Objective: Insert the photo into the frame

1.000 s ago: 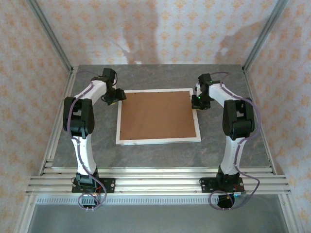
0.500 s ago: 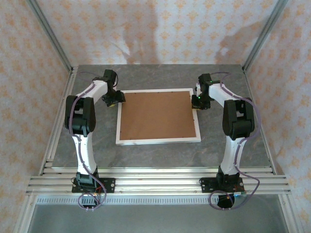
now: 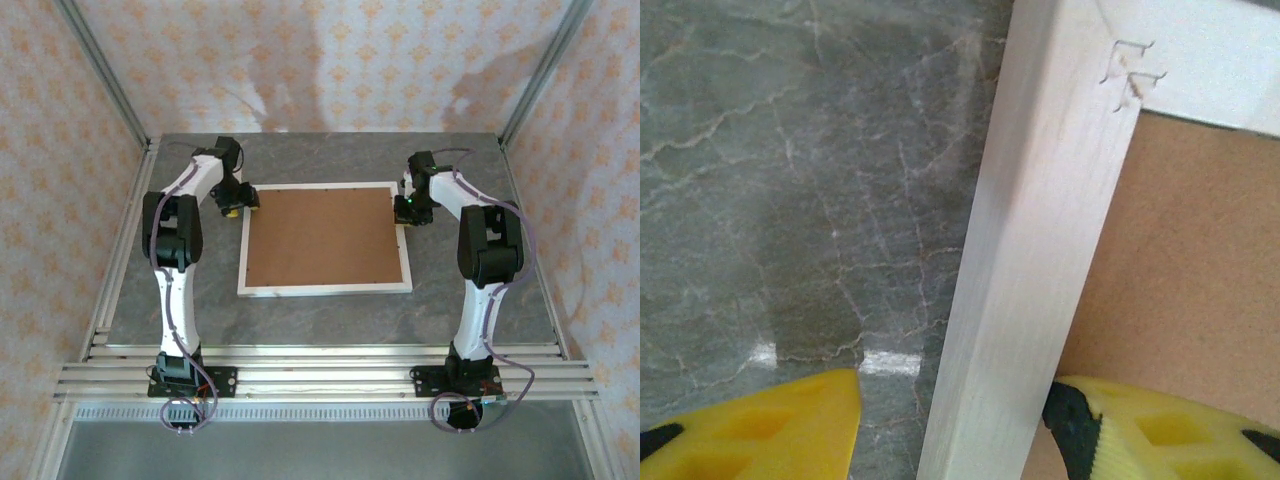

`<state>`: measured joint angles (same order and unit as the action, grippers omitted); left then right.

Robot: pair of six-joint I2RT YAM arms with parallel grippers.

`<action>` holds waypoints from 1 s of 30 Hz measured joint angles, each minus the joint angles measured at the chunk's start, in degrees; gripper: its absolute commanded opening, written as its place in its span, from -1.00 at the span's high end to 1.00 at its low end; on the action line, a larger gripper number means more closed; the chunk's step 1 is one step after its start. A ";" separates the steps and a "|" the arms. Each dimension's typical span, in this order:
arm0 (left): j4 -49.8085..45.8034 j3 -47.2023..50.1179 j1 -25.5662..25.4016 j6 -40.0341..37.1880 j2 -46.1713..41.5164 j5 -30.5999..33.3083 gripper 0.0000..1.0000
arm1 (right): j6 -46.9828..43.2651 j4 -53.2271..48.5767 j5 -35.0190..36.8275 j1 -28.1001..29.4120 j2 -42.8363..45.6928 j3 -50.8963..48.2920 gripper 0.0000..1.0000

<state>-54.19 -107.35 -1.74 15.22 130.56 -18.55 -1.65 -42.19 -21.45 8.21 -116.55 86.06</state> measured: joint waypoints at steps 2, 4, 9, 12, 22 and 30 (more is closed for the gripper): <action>-3.21 -3.28 -0.04 -0.81 1.81 0.02 -0.13 | -0.15 0.00 -0.02 0.00 0.02 0.00 0.79; -5.64 -5.77 -0.15 -1.49 3.04 0.61 -0.14 | -0.22 0.02 0.02 0.04 0.02 -0.02 0.79; -7.98 -8.11 -0.94 -1.66 3.89 2.60 -0.16 | -0.68 0.42 0.26 0.15 0.35 -0.37 0.81; -7.48 -7.26 -1.18 -1.03 2.82 3.67 -0.25 | -1.03 -0.57 0.74 0.11 -0.17 0.83 0.82; -3.58 -3.54 -2.56 0.24 -8.98 3.98 -1.00 | -4.07 -4.31 5.62 0.00 -6.01 11.06 0.43; 7.28 14.23 -2.40 2.25 -27.80 4.00 -0.99 | -4.20 -6.67 12.50 -0.63 -2.71 12.72 -0.09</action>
<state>-46.92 -93.12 -4.14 17.47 102.76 -14.55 -5.85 -48.86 -8.95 7.57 -119.26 98.78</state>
